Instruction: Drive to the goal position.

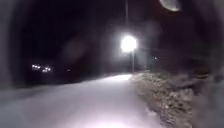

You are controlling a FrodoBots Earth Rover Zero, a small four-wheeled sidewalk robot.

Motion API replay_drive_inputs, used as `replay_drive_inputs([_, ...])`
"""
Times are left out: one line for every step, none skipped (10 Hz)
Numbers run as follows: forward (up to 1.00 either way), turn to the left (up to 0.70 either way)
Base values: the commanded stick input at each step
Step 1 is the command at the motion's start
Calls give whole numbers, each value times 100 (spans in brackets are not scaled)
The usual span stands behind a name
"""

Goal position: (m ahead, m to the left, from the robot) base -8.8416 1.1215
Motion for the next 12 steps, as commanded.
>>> replay_drive_inputs([100, 0])
replay_drive_inputs([100, 0])
replay_drive_inputs([0, 100])
replay_drive_inputs([0, 100])
replay_drive_inputs([0, 100])
replay_drive_inputs([0, 100])
replay_drive_inputs([0, 100])
replay_drive_inputs([0, 100])
replay_drive_inputs([0, 100])
replay_drive_inputs([0, 100])
replay_drive_inputs([0, 100])
replay_drive_inputs([0, 100])
